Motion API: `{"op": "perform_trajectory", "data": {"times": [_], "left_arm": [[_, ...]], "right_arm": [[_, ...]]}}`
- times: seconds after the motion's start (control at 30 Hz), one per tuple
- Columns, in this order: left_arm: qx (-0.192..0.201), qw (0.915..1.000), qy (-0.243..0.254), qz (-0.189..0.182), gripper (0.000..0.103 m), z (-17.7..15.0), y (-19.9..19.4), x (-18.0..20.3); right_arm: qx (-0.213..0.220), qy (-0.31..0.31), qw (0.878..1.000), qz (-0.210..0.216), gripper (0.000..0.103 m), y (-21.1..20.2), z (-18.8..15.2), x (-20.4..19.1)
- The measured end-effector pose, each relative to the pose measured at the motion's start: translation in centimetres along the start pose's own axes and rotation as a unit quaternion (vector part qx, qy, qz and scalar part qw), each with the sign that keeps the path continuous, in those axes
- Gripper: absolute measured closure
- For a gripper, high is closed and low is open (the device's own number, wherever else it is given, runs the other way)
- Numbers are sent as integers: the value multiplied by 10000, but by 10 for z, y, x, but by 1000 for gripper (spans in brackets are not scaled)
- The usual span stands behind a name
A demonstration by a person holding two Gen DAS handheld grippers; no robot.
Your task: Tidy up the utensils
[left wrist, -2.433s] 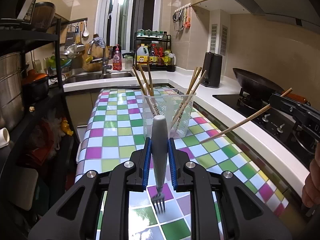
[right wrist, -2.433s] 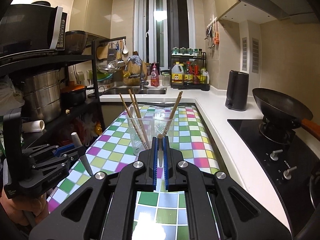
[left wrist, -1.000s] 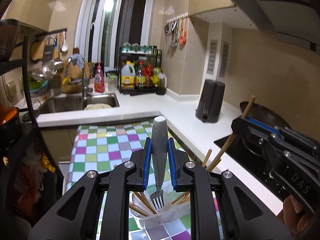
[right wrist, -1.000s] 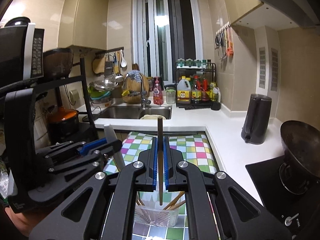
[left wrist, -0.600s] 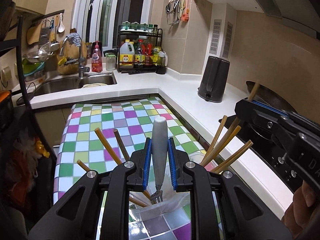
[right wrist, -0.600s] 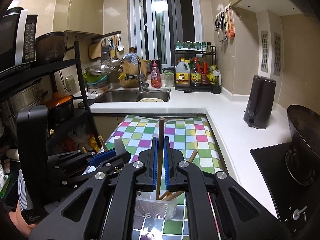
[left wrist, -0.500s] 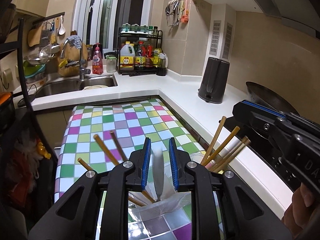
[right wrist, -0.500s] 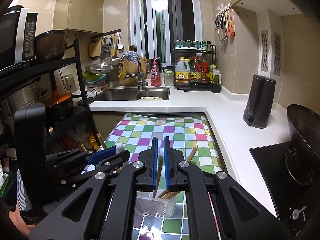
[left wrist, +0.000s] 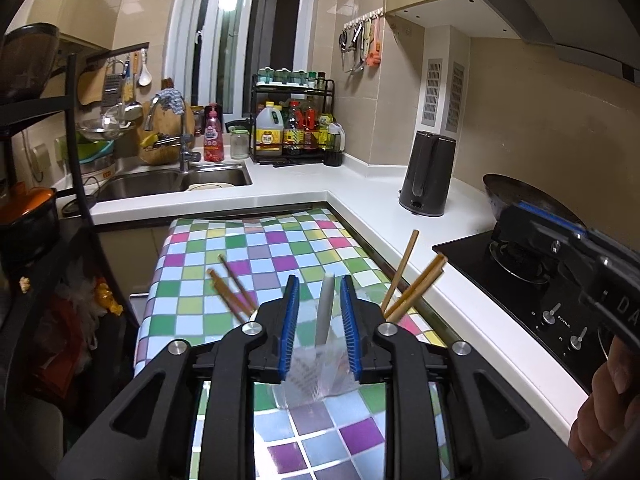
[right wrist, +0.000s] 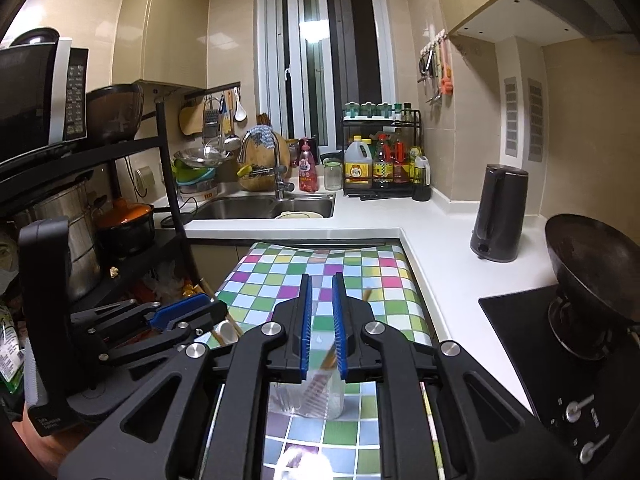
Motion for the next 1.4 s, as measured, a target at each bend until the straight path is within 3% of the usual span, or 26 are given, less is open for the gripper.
{"op": "perform_trajectory", "data": {"times": [0.07, 0.23, 0.43, 0.57, 0.73, 0.83, 1.13, 1.4], "left_arm": [[66, 9999, -70, 102, 68, -12, -15, -1], [136, 9983, -317, 467, 61, -62, -36, -10], [33, 9955, -328, 884, 55, -130, -22, -16], [191, 9945, -245, 1004, 55, -149, -13, -17], [262, 9935, -137, 1101, 55, -158, -8, -18], [327, 9926, -247, 1140, 48, -158, -10, -21], [507, 9930, 62, 1064, 27, -158, -15, -6], [563, 9910, -63, 1215, 22, -158, -18, -10]], "right_arm": [[20, 22, 10000, -54, 83, -12, -14, 1], [94, 23, 9998, -193, 72, -36, -56, 10], [-36, -133, 9993, -340, 71, -27, -108, 25], [-121, -124, 9993, -339, 71, -16, -134, 29], [-151, -217, 9992, -284, 71, -12, -152, 24], [-137, -240, 9993, -249, 63, -12, -155, 19], [-346, -244, 9974, -579, 61, -12, -163, 22], [-528, -130, 9967, -609, 58, -9, -171, 26]]}}
Point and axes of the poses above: each gripper's, at about its wrist camera, not at the fingertips, and y roughly the way its jaws point, x to its right, z to its top, the point moved 6 cm from there along y, roughly the way its jaws point, and after that the axes turned 6 degrees about x, right-handed, at the moved point
